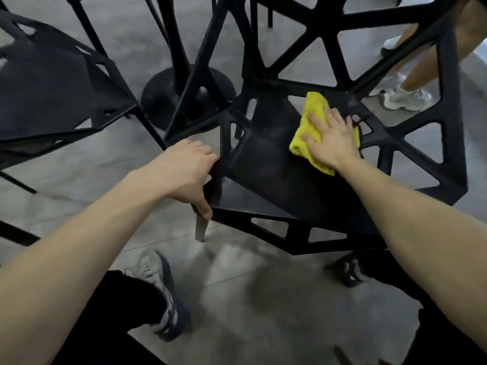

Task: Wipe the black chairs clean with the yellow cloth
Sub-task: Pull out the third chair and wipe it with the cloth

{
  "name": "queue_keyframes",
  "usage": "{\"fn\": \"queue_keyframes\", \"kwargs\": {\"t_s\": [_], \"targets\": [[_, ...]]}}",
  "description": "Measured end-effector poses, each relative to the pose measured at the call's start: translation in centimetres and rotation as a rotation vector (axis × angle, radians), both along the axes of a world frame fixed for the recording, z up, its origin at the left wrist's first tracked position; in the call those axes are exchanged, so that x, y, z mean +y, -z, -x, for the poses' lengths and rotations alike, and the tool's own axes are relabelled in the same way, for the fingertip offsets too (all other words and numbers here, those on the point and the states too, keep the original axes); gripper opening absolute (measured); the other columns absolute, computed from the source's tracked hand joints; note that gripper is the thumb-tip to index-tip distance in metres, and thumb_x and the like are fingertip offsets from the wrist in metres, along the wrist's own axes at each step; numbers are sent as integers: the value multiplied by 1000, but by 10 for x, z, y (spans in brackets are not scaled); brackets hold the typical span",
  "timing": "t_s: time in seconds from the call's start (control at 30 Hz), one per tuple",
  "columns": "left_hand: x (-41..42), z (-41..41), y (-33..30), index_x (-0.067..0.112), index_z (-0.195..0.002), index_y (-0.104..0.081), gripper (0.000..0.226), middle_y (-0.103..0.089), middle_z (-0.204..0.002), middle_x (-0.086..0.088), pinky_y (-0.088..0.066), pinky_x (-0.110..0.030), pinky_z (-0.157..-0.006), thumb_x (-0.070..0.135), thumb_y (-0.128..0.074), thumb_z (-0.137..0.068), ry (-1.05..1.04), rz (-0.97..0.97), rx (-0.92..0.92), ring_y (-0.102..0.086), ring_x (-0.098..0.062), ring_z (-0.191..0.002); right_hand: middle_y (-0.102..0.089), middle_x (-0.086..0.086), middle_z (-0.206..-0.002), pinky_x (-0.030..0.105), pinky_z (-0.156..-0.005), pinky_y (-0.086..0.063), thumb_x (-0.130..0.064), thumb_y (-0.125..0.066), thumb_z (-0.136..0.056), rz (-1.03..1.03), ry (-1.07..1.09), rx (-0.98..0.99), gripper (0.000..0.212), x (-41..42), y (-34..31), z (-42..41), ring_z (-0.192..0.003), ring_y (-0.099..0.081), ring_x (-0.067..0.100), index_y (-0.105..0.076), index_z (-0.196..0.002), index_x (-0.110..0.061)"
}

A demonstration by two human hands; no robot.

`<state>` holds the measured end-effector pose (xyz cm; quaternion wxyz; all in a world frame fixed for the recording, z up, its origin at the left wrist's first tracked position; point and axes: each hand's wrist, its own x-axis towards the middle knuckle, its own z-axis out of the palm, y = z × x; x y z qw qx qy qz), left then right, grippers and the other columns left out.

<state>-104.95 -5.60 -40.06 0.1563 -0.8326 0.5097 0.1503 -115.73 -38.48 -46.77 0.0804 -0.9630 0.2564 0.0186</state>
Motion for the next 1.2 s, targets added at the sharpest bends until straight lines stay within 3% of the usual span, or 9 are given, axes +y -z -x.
{"fn": "queue_keyframes", "kwargs": {"t_s": [0.13, 0.27, 0.37, 0.47, 0.7, 0.83, 0.93, 1.07, 1.2], "targets": [[10, 1, -8, 33, -109, -57, 79, -55, -97, 13, -49, -36, -93, 81, -81, -50, -42, -24, 171, -54, -18, -99, -37, 11, -169, 54, -129, -16, -64, -36, -98, -80, -392, -117, 69, 108, -7, 41, -158, -31, 32, -48, -159, -34], [17, 3, -13, 24, -97, -62, 32, -69, -94, 0, -54, -42, -91, 45, -57, -73, -70, 48, 166, -63, -29, -104, -29, -2, -173, 46, -132, -7, -71, -52, -97, -132, -797, -71, 70, 160, -16, 75, -162, -20, 19, -41, -160, -42], [20, 9, -11, 27, -125, -68, 41, -70, -116, 0, -52, -42, -101, 19, -57, -86, -91, 62, 96, -62, -27, -119, -33, 4, -172, 53, -131, -6, -77, -32, -97, -45, -502, -48, 73, 99, -3, 30, -162, -23, 24, -38, -162, -42], [23, 11, -6, 25, -127, -74, 50, -71, -116, 1, -52, -42, -102, 22, -46, -86, -122, 163, 69, -64, -26, -117, -25, 13, -174, 54, -132, -2, -71, -26, -97, -1, -76, 40, 77, 74, 2, -4, -163, -17, 29, -35, -164, -34], [36, 9, 0, 32, -118, -80, 63, -77, -116, 4, -55, -41, -100, 23, -32, -79, -81, 210, 198, -67, -25, -116, -20, 5, -176, 47, -133, -7, -69, -40, -103, -92, -662, -56, 73, 184, -20, 93, -164, -13, 23, -29, -166, -35], [36, -5, -6, 20, -101, -84, 52, -77, -90, 0, -54, -48, -93, 20, -36, -81, 34, 573, -28, -68, -30, -97, -19, 17, -175, 54, -132, -13, -62, -26, -104, 52, -404, -89, 75, 119, 7, 0, -162, -22, 35, -34, -166, -22], [34, -29, 4, 13, -109, -82, 48, -77, -114, -9, -41, -49, -116, 18, -41, -84, 69, 595, -188, -64, -34, -126, -8, 18, -177, 54, -133, -4, -55, -24, -102, 32, -141, -75, 76, 96, 6, -70, -165, -6, 32, -29, -167, -16], [16, -55, 3, 9, -123, -78, 36, -73, -132, -11, -9, -58, -134, 21, -52, -100, 73, 547, -353, -44, -34, -154, -20, 18, -175, 54, -131, -14, -45, -34, -106, -34, -292, -187, 66, 178, -3, 11, -163, -17, 31, -38, -163, -11], [-4, -64, 0, 9, -100, -81, 45, -74, -98, -9, -19, -55, -130, 30, -42, -105, 23, 494, -430, -55, -33, -130, -26, 18, -173, 53, -131, -17, -42, -32, -107, -48, -315, -147, 63, 193, 2, 43, -162, -22, 31, -43, -161, -11]]}}
